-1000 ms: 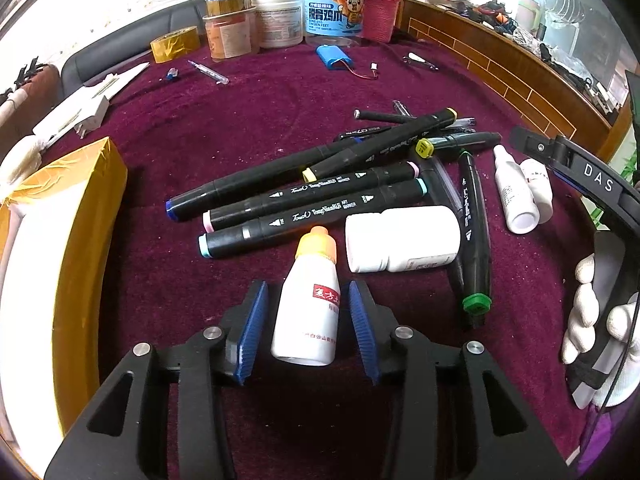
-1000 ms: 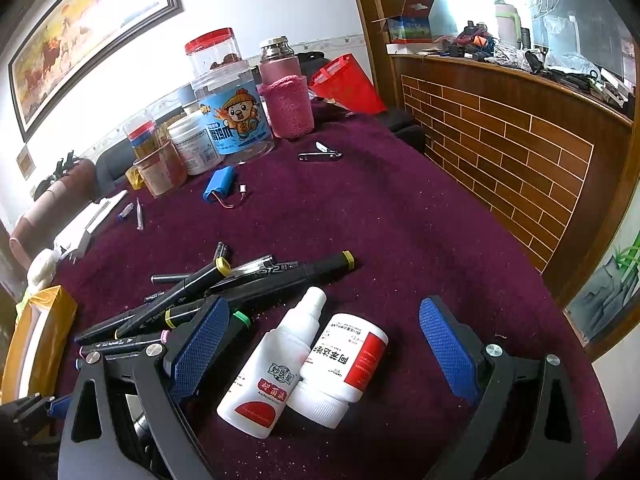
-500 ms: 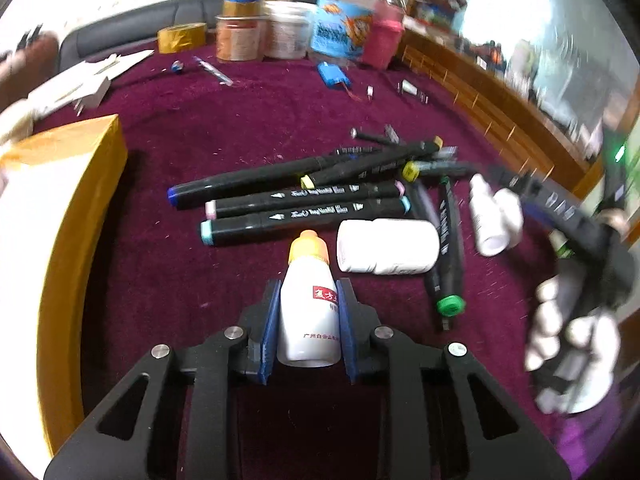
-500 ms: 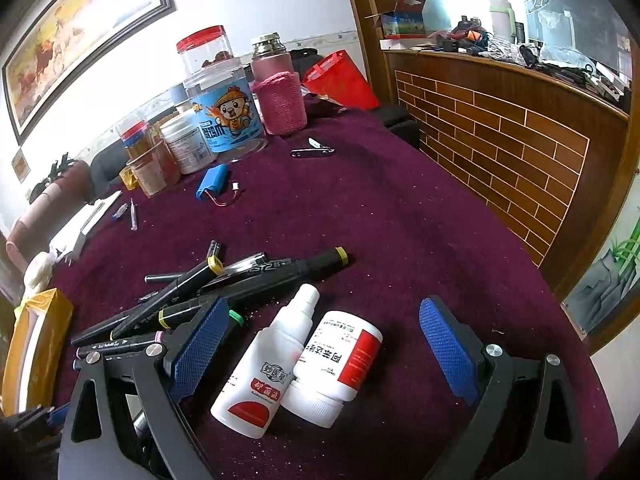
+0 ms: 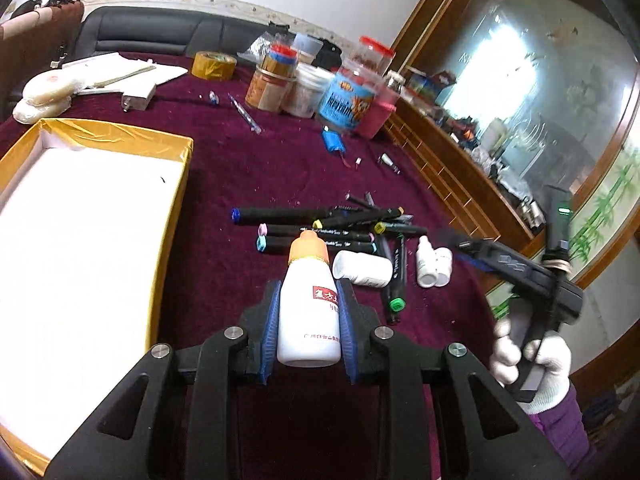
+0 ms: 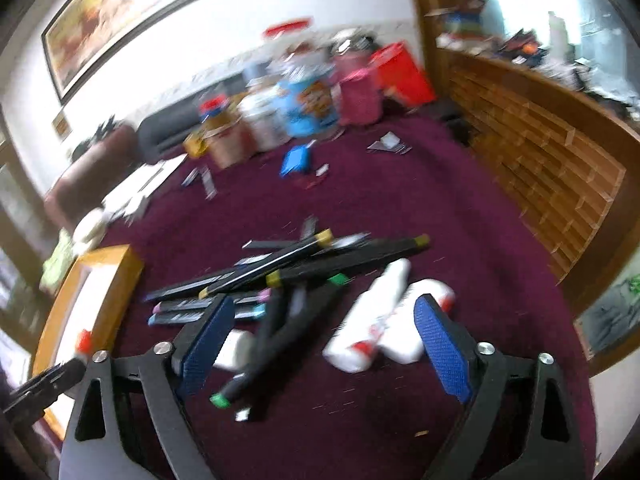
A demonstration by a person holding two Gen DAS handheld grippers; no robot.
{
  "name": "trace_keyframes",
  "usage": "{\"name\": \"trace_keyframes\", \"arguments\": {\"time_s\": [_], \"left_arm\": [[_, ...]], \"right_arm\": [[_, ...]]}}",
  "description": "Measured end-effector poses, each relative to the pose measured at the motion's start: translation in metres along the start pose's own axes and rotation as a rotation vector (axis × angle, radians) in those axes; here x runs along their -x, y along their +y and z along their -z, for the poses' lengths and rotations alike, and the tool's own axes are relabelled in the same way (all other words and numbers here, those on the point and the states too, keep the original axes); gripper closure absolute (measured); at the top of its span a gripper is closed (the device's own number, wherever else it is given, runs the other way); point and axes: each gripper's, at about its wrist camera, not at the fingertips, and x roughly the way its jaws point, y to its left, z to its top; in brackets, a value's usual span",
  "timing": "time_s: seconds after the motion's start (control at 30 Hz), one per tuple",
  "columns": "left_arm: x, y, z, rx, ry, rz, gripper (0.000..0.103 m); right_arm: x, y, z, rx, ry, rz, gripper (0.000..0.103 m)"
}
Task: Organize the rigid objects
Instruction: 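Carry bottle into box with left gripper while right gripper carries green-capped marker there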
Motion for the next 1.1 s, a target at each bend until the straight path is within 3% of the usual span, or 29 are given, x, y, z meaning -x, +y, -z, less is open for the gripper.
{"name": "trace_keyframes", "arguments": {"time_s": [0.07,0.1,0.17,0.23,0.3,0.43,0.63,0.8,0.97,1.1], "left_arm": [[0.008,0.003,0.002,-0.005,-0.015,0.001,0.079],[0.012,0.005,0.003,-0.005,-0.024,-0.002,0.079],[0.018,0.012,0.005,0.003,-0.034,-0.004,0.079],[0.022,0.018,0.006,0.016,-0.039,-0.007,0.079],[0.026,0.027,0.006,0.035,-0.044,-0.014,0.079],[0.035,0.045,0.006,0.078,-0.055,-0.02,0.079],[0.048,0.071,-0.003,0.12,-0.085,-0.044,0.079],[0.05,0.093,-0.027,0.12,-0.095,-0.095,0.079],[0.023,0.119,-0.057,0.133,-0.039,-0.138,0.079],[-0.003,0.144,-0.077,0.175,-0.006,-0.118,0.079]], "right_arm": [[-0.018,0.005,0.0,-0.037,0.105,-0.075,0.052],[-0.026,0.006,0.003,-0.061,0.149,-0.095,0.056],[-0.043,0.01,0.007,-0.082,0.202,-0.047,0.056],[-0.054,0.013,0.01,-0.08,0.202,0.001,0.06],[-0.061,0.014,0.013,-0.079,0.208,0.022,0.078],[-0.059,0.006,0.017,-0.118,0.202,0.003,0.09],[-0.02,0.02,0.005,-0.112,0.126,-0.074,0.09],[-0.007,0.07,-0.006,-0.082,0.157,-0.292,0.09],[-0.04,0.146,-0.012,-0.081,0.289,-0.503,0.09],[-0.084,0.209,-0.014,-0.039,0.356,-0.497,0.09]]}}
